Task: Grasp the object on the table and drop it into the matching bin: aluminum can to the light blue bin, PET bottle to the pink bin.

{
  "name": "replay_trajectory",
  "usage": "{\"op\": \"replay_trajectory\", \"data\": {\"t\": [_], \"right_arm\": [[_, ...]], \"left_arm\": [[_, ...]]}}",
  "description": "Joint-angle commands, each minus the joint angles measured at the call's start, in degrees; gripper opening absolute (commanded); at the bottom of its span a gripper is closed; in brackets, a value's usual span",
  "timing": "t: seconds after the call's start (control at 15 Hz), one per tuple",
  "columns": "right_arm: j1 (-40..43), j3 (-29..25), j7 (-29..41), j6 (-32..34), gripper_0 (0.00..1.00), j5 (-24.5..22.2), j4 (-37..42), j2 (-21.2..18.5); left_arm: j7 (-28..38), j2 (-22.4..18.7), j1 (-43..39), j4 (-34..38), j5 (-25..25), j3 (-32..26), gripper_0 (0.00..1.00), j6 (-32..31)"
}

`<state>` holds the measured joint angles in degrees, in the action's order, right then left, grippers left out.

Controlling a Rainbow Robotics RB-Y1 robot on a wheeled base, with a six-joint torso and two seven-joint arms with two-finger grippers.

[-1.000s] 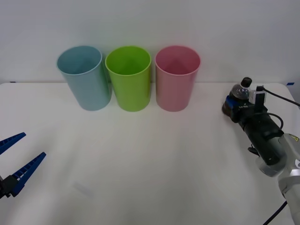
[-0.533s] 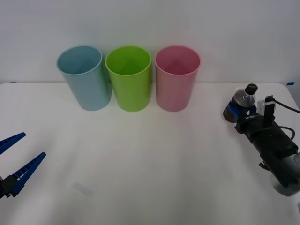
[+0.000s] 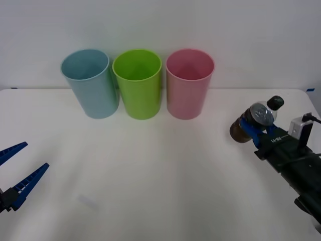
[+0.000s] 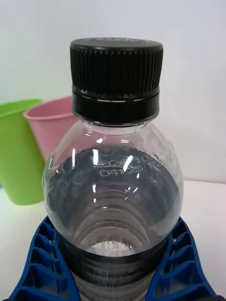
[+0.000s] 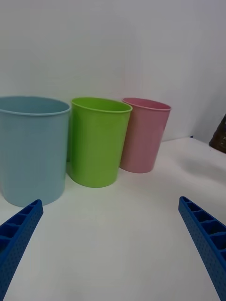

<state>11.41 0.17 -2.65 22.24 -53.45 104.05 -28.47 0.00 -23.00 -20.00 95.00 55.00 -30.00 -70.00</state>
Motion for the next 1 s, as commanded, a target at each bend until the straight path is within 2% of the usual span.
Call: {"op": "replay_trajectory", "data": {"t": [0.07,0.27,0.47,0.8,1.0], "right_arm": [[1.25,0.01,4.76,0.70,0.00,0.01,5.72,-1.94],[1.16,-0.43,9.42,1.23,0.00,0.01,10.29,-4.66],[-1.04,-1.31,10.56,1.23,0.00,0.01,12.40,-8.00],[-9.04,-1.31,18.12,0.52,0.00,0.01,11.61,-13.01],[-15.37,0.01,20.05,0.61,0.00,0.01,7.74,-14.50]], "left_arm": [[0.00,0.00,0.00,0.00,0.00,0.00,1.00,0.00],[0.00,0.00,0.00,0.00,0.00,0.00,1.00,0.00],[0.00,0.00,0.00,0.00,0.00,0.00,1.00,0.00],[0.00,0.00,0.00,0.00,0.00,0.00,1.00,0.00],[0.00,0.00,0.00,0.00,0.00,0.00,1.00,0.00]]}}
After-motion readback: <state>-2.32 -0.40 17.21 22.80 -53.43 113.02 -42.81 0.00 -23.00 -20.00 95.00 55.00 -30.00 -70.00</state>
